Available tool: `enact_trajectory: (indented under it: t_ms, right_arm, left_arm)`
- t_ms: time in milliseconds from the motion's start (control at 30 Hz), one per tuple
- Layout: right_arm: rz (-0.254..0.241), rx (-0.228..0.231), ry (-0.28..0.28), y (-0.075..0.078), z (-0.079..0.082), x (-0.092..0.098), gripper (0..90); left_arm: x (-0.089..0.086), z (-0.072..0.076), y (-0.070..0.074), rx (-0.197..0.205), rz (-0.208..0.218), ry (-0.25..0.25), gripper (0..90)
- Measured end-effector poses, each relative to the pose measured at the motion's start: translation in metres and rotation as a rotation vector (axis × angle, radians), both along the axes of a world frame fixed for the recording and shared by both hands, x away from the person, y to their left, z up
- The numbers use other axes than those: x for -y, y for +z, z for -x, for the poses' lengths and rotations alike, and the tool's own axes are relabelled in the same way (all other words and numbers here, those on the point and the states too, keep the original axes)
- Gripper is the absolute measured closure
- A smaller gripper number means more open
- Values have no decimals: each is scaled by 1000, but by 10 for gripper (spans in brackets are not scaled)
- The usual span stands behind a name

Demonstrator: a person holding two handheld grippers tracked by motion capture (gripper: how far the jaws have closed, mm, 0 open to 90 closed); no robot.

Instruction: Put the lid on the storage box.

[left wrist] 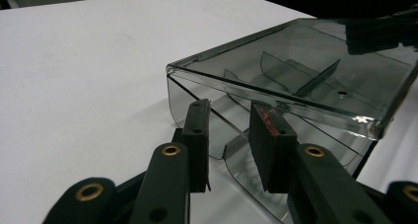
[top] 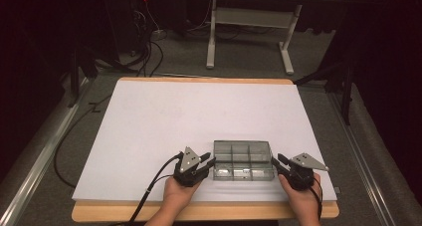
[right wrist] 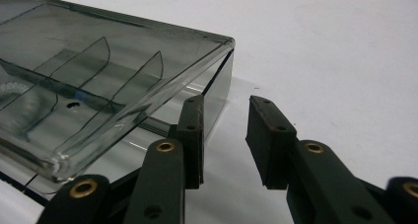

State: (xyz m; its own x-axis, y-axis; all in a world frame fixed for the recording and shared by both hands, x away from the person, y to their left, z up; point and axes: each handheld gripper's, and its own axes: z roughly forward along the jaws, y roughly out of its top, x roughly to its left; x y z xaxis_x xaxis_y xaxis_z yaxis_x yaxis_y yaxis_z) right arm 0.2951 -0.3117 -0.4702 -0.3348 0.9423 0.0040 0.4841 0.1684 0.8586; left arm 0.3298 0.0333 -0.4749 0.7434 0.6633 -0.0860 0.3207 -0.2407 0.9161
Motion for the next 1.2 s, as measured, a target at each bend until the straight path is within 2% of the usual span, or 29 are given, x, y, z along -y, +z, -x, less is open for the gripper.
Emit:
enact_trajectory:
  t_ms: [200, 400, 533, 900, 1100, 1200]
  right_arm:
    - [0, 0, -5, -3, 2, 0, 686]
    - [3, 4, -10, -3, 4, -1, 684]
    - [0, -4, -13, -5, 5, -1, 685]
    - [-2, -8, -14, -9, 7, 0, 679]
    - [-4, -8, -24, -4, 6, 5, 651]
    - [5, -18, -43, 0, 0, 12, 618]
  left_arm:
    - [0, 2, -4, -7, -39, 1, 704]
    - [1, 3, -5, -16, -54, -1, 710]
    - [1, 4, -6, -19, -81, 9, 717]
    - [0, 4, -6, -32, -100, 14, 708]
    - [-15, -4, -1, -25, -98, 43, 687]
    - [-32, -14, 0, -20, -127, 80, 657]
